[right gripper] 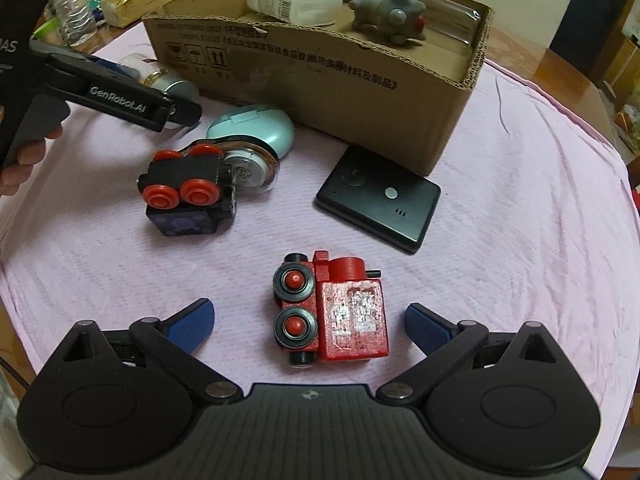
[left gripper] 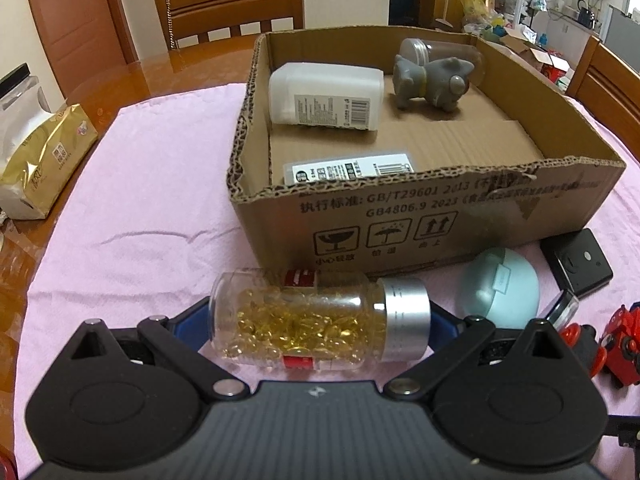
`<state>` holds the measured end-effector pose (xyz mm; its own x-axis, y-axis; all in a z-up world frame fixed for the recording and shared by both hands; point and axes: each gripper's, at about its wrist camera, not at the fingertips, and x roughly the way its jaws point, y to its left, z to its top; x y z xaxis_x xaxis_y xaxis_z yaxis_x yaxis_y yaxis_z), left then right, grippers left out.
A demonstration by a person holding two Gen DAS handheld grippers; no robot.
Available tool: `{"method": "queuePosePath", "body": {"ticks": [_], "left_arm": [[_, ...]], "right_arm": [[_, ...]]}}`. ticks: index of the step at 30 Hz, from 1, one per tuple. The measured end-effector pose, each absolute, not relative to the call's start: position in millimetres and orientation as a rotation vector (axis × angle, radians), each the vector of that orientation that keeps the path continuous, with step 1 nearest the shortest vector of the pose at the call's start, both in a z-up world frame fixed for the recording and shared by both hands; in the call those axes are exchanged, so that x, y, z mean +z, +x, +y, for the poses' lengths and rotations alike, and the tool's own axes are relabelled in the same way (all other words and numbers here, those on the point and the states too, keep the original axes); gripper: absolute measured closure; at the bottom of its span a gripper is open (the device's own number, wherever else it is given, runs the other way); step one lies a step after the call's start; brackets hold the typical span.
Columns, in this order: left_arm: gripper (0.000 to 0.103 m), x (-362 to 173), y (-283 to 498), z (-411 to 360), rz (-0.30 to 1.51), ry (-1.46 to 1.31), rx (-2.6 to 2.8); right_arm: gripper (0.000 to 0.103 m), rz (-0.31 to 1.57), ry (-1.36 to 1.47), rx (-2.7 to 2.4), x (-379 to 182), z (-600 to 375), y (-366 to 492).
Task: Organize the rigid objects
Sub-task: 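Grasp the gold capsule bottle with the left tool while the right tool grasps the red toy train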
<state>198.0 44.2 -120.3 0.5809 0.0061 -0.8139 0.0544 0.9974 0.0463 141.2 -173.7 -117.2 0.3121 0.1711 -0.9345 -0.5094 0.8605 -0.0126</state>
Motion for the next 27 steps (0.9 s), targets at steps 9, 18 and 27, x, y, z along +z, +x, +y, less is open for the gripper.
{"method": "queuePosePath", "body": {"ticks": [9, 18, 27], "left_arm": [[0.002, -114.0, 194.7, 44.3, 0.941, 0.062, -0.02], [0.004, -105.4, 193.2, 41.0, 0.935, 0.073, -0.011], [0.008, -104.8, 196.3, 38.8, 0.97, 0.072, -0.001]], "right_arm": [[0.031, 1.159, -0.357, 0.456, -105.3, -176.9, 138.2], [0.042, 1.147, -0.359, 0.446, -103.9, -178.6, 138.1], [0.047, 1.145, -0.373, 0.435, -103.2, -175.1, 140.0]]}}
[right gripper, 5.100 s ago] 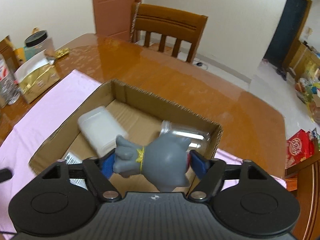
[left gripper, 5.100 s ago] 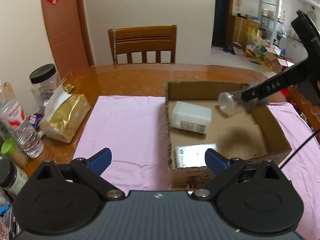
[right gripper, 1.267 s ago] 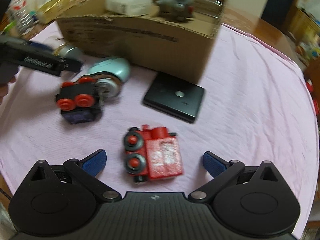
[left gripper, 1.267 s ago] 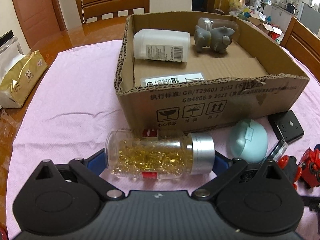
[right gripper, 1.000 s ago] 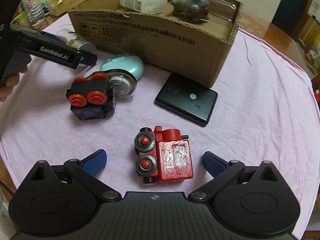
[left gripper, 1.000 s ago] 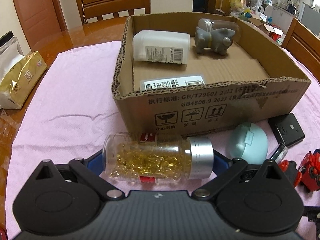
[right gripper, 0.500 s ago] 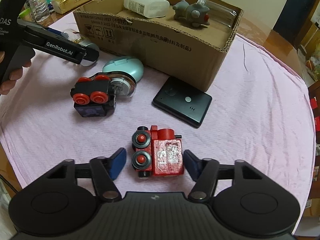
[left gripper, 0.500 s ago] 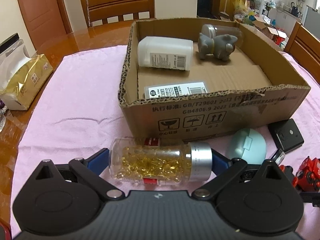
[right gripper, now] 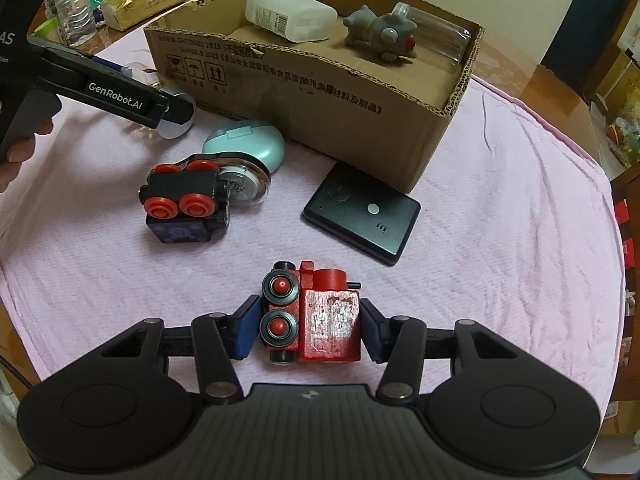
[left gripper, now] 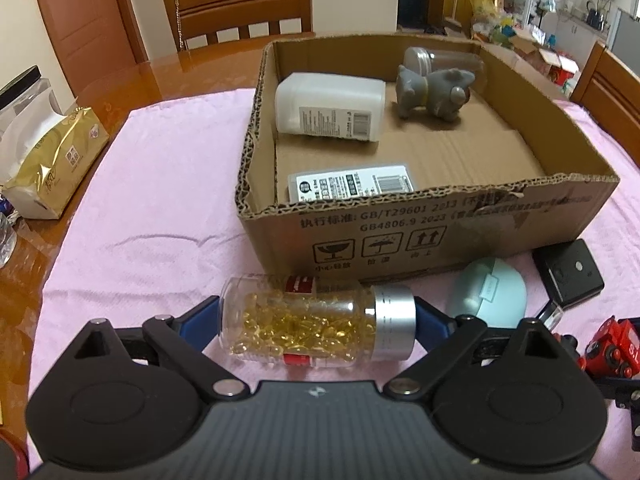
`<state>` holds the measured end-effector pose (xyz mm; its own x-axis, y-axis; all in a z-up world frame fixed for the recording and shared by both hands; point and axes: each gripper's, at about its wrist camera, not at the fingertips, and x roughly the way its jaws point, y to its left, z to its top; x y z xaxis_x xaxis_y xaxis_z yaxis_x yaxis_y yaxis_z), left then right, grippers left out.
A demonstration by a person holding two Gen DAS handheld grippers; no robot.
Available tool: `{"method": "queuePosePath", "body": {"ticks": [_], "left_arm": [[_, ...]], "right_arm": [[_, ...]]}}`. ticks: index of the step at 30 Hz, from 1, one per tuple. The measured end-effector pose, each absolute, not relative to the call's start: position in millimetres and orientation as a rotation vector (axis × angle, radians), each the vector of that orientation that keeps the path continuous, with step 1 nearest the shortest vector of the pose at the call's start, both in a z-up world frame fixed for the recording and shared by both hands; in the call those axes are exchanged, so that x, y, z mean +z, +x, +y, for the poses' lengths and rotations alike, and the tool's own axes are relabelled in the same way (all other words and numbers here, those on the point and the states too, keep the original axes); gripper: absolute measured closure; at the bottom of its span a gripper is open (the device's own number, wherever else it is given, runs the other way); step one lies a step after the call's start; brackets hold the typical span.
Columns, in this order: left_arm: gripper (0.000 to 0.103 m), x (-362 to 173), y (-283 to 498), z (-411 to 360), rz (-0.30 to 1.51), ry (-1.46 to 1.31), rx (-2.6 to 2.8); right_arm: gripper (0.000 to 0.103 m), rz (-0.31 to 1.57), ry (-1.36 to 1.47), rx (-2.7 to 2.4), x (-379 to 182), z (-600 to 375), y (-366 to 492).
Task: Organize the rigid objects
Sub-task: 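Grasp the gold capsule bottle with the left tool while the right tool grasps the red toy train, then carry the capsule bottle and toy train into the box and open both tools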
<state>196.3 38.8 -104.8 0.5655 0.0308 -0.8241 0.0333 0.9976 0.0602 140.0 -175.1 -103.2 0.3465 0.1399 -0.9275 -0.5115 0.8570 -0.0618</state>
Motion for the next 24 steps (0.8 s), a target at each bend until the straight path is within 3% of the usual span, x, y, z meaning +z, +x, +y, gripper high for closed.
{"method": "queuePosePath", "body": {"ticks": [24], "left_arm": [[0.009, -65.6, 175.7, 42.9, 1.018, 0.216, -0.197]], "right_arm": [[0.049, 1.132, -0.406, 0.443, -80.1, -179.7, 143.8]]}}
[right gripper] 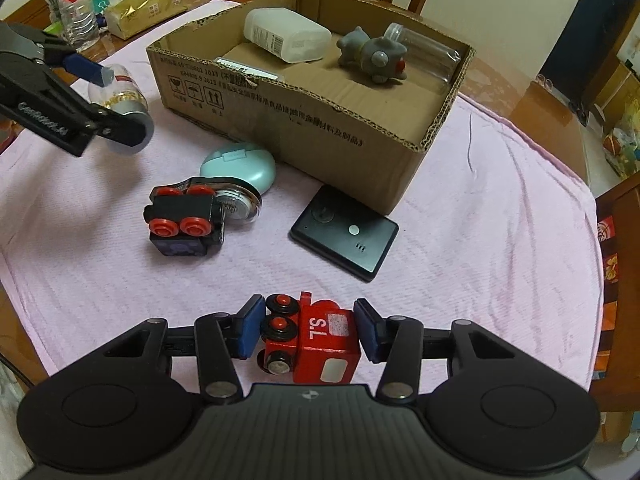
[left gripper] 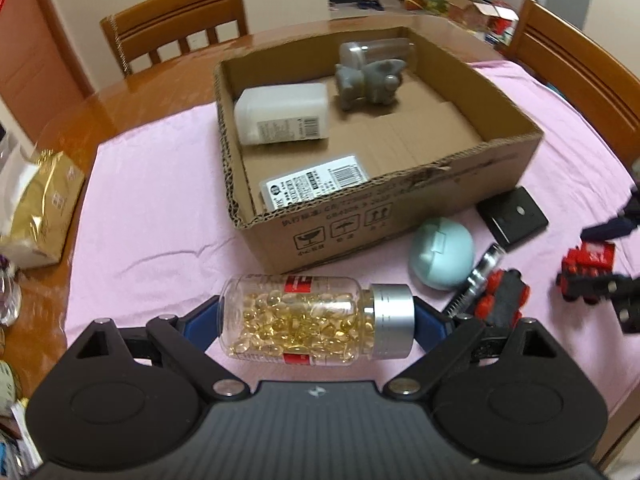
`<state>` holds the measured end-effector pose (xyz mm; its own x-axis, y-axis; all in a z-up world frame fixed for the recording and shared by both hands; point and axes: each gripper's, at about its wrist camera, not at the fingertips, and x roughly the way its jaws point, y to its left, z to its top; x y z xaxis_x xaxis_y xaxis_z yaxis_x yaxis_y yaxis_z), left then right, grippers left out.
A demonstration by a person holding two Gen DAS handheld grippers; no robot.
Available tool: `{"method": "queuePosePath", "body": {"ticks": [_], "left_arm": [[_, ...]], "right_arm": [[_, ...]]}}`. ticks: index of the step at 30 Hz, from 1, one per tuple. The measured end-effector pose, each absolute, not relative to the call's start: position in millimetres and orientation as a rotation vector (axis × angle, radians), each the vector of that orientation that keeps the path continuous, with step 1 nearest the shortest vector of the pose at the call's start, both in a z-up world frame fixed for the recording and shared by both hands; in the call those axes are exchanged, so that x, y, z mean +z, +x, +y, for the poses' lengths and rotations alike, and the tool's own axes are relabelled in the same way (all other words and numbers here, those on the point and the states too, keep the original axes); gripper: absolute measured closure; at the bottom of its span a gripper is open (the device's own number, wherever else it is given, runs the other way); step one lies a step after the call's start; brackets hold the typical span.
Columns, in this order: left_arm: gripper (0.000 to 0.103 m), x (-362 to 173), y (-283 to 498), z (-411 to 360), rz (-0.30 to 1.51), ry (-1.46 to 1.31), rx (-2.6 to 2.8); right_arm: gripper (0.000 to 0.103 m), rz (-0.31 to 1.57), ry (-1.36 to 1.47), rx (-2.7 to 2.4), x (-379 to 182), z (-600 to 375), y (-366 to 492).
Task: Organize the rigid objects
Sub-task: 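Carry the capsule bottle and toy train into the box and open both tools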
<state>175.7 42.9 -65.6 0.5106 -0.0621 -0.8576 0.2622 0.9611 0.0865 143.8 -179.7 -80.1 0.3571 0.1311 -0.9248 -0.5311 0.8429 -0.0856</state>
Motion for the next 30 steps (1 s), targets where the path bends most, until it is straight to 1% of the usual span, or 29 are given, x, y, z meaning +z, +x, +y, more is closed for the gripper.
{"method": "queuePosePath", "body": {"ticks": [6, 10, 15, 18, 24, 30], "left_arm": [[0.009, -68.1, 171.0, 40.0, 1.026, 0.216, -0.213], [0.009, -68.0, 168.6, 39.3, 1.026, 0.212, -0.219], [0.009, -66.0, 168.3, 37.2, 1.021, 0.22, -0.228], [0.009, -63.7, 167.6, 35.8, 1.02, 0.228, -0.241], [0.009, -53.6, 166.1, 33.2, 1.023, 0.242, -0.276], [0.009, -33.1, 164.0, 33.0, 1.001, 0.252, -0.313]], "right_arm": [[0.049, 1.178, -0.385, 0.42, -91.2, -185.9, 141.4], [0.046, 1.206, -0.37, 0.4, -100.0, -189.5, 137.0], [0.045, 1.224, -0.304, 0.379, -105.5, -195.4, 134.0], [0.047, 1.22, -0.301, 0.366, -105.2, -194.8, 134.2], [0.048, 1.22, -0.324, 0.374, -96.9, -192.2, 135.5], [0.048, 1.156, -0.337, 0.411, -61.1, -186.2, 145.2]]}}
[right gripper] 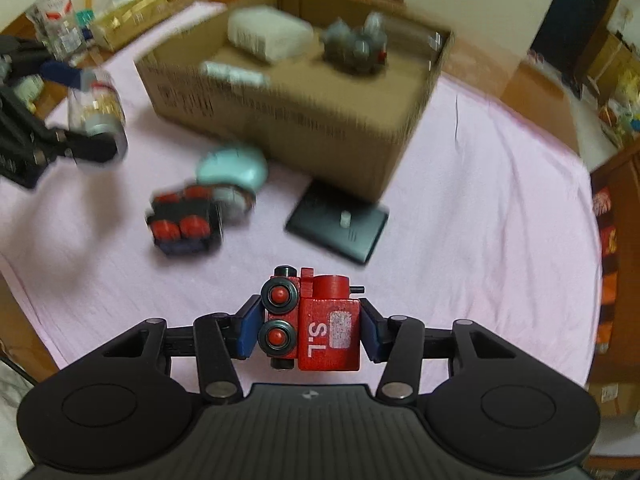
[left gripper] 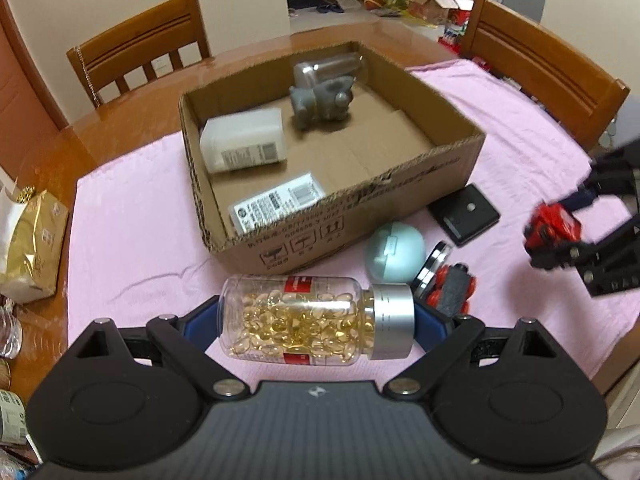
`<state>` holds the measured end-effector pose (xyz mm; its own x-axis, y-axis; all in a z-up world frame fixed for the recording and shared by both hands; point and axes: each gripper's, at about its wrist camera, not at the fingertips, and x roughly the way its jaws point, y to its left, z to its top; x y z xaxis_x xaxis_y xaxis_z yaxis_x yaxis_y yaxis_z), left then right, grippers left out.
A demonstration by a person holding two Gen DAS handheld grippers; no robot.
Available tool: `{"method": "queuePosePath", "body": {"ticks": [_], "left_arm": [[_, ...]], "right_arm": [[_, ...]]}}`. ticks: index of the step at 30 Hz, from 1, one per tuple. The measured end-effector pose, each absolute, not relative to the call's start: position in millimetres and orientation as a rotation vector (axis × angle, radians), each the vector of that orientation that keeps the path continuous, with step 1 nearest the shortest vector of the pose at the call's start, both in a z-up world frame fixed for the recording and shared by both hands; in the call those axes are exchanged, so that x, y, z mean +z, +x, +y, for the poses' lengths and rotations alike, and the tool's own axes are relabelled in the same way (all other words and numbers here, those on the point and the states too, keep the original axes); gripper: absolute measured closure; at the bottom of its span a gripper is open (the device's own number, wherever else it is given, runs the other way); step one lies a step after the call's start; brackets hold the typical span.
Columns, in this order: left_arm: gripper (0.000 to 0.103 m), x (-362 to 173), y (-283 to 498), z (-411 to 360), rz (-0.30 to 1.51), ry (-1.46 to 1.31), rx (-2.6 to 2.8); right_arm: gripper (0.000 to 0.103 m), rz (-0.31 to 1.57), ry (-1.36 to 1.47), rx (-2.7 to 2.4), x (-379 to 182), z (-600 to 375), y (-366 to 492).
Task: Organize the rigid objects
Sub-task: 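Carry the capsule bottle and toy train into the box and open both tools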
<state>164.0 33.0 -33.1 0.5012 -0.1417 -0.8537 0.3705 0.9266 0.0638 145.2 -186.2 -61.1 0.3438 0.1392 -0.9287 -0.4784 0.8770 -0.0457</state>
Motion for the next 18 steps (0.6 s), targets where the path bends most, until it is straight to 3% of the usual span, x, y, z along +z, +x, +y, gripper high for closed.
{"method": "queuePosePath", "body": {"ticks": [10, 18], "left_arm": [[0.009, -1.9, 171.1, 38.0, 0.935, 0.233, -0.31], [0.009, 11.5, 181.4, 44.3, 0.895, 0.226, -0.269]], "right_arm": [[0.048, 0.952, -0.346, 0.448, 7.9, -170.6, 211.5], [0.048, 0.932, -0.386, 0.439, -6.3, -149.1, 285.8]]}}
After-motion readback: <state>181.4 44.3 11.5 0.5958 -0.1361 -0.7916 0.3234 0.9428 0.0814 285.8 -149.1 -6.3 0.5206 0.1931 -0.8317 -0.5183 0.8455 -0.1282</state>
